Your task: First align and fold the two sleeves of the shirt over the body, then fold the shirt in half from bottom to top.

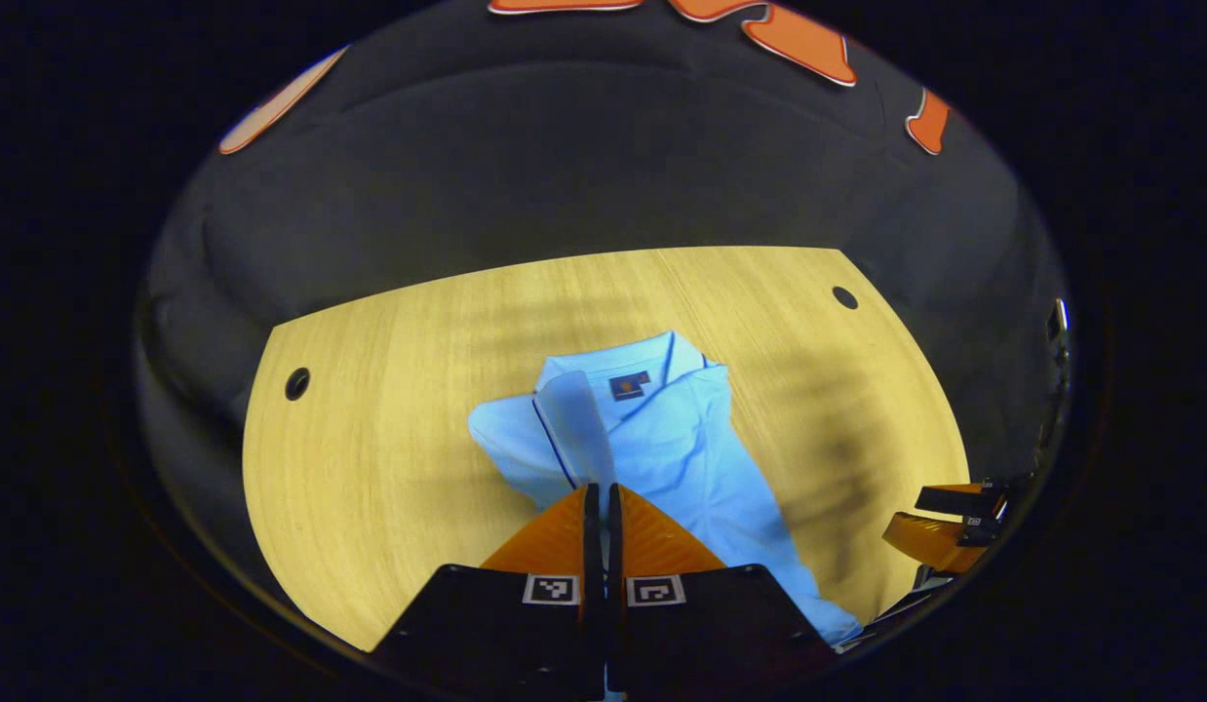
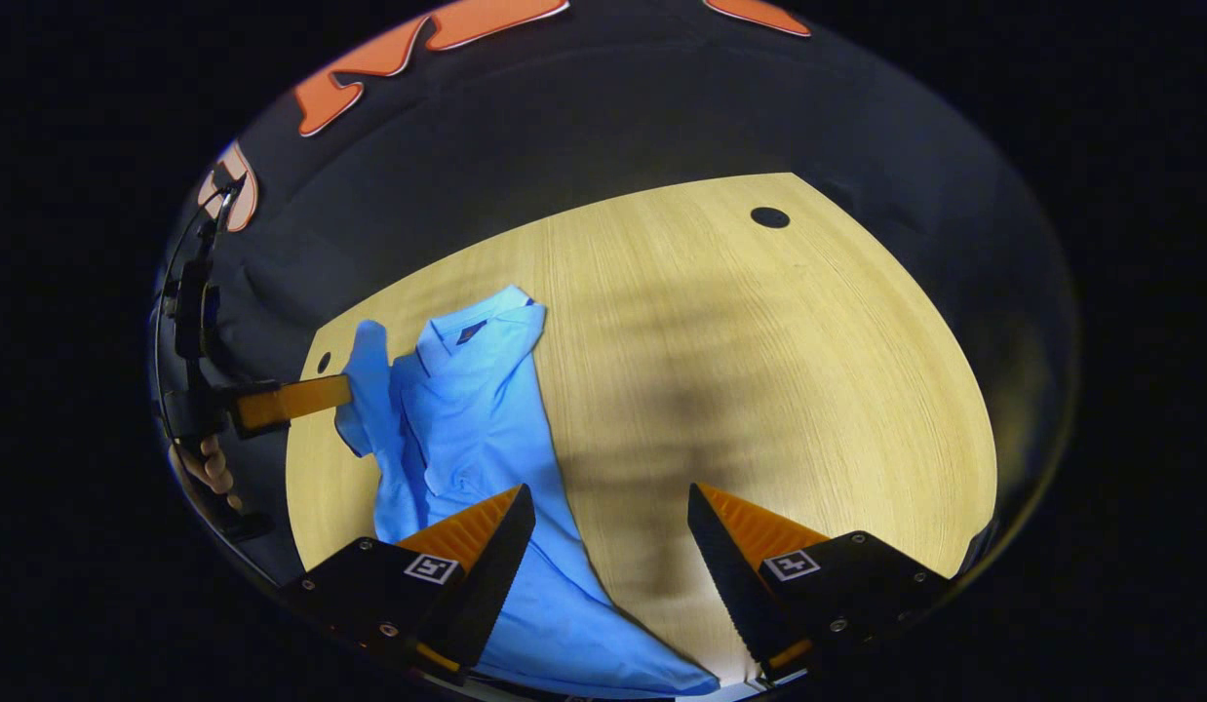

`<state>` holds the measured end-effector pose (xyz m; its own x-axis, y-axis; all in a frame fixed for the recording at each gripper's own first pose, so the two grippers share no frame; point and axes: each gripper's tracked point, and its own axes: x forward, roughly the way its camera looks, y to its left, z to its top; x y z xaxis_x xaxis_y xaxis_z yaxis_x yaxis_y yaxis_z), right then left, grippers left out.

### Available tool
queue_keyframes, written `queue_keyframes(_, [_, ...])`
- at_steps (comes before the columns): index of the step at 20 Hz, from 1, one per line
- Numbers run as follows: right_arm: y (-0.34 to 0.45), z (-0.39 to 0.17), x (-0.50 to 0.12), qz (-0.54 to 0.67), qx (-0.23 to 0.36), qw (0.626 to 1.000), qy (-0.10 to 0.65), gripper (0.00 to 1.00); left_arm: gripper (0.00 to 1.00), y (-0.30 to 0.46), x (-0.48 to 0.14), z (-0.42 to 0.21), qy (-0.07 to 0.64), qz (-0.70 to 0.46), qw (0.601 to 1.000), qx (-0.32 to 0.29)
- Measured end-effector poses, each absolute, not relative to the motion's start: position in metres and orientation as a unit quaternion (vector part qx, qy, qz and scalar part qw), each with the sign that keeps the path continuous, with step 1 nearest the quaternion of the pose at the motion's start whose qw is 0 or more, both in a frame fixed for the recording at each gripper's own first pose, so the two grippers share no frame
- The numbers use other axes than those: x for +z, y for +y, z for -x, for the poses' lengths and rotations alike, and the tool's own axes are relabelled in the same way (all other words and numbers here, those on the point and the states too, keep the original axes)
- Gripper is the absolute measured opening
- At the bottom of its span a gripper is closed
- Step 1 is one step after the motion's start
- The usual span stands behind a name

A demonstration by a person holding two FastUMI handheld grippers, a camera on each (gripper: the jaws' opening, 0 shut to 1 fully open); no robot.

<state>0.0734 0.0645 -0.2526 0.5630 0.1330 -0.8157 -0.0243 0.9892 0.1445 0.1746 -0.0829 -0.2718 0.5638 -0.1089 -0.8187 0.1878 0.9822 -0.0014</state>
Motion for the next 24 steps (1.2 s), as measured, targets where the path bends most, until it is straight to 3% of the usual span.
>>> queue_keyframes(12, [0.025,-0.061,-0.26,-0.071,0.018,0.877,0.475,0.98,0.05,-0.16,-0.321,-0.162,0.493,-0.07,0.857,-0.132])
queue_keyframes(17, [0.027,-0.06,-0.261,-0.067,0.022,0.873,0.482,0.98,0.12,-0.173,-0.323,-0.152,0.495,-0.038,0.855,-0.151])
queue_keyframes(19, [0.027,-0.059,-0.263,-0.058,0.024,0.873,0.484,0.98,0.27,-0.173,-0.323,-0.149,0.496,-0.028,0.854,-0.154])
queue_keyframes(24, [0.045,-0.051,-0.27,-0.046,0.041,0.867,0.495,0.98,0.78,-0.15,-0.31,-0.126,0.495,0.007,0.858,-0.137])
